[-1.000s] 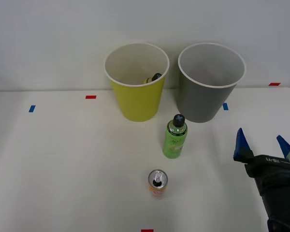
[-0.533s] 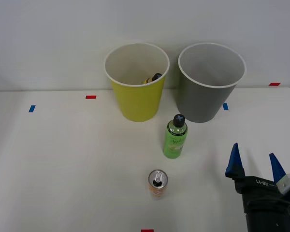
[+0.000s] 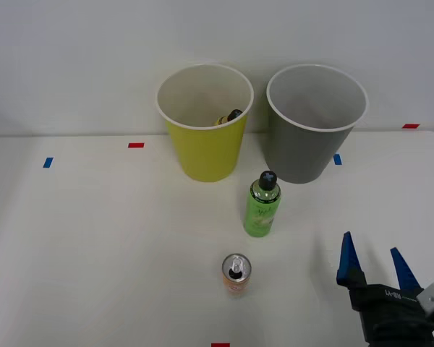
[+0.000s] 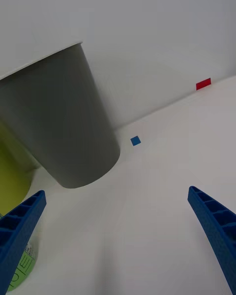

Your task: Put cans in the gray bin, plastic bottles in the light green bin

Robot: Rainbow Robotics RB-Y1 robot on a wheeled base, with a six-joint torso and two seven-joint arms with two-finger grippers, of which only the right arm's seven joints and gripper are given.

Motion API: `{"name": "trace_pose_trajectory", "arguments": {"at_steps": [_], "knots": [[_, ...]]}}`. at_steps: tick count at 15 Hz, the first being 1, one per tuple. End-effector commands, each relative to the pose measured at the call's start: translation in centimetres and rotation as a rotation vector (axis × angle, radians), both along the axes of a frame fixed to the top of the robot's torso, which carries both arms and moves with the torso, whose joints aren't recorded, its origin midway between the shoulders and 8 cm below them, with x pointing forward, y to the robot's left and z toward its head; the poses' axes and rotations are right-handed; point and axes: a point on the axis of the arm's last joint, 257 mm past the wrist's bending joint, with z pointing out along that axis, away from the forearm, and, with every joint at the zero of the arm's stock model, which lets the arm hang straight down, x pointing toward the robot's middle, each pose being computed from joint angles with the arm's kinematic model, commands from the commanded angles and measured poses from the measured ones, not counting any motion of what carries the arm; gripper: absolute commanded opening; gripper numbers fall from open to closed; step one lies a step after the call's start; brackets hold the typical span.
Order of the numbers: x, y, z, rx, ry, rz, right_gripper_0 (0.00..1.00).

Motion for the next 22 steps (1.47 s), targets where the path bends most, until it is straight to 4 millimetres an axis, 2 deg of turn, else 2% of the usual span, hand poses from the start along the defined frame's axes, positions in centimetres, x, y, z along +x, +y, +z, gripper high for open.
{"name": "trace_pose_trajectory", "arguments": {"at_steps": [1,3,7,10,15,18,20,22], "knots": [[-1.3,-0.6,-2.7,0.081,-0.014,0.039,1.00],[-1.2,-1.6,-3.7,-0.046,-0.024,0.072,1.00],[-1.7,-1.6,-2.8,-0.139,-0.016,0.092,1.00],[-2.1,-2.1,-3.1,-0.223,0.001,0.108,1.00],[-2.6,-2.4,-3.3,-0.203,0.005,0.101,1.00],[-4.8,-2.9,-3.9,-0.152,0.014,0.079,1.00],[-5.9,-1.9,-4.3,-0.118,0.018,0.090,1.00],[-6.2,-0.7,-3.7,-0.098,-0.015,0.101,1.00]]}}
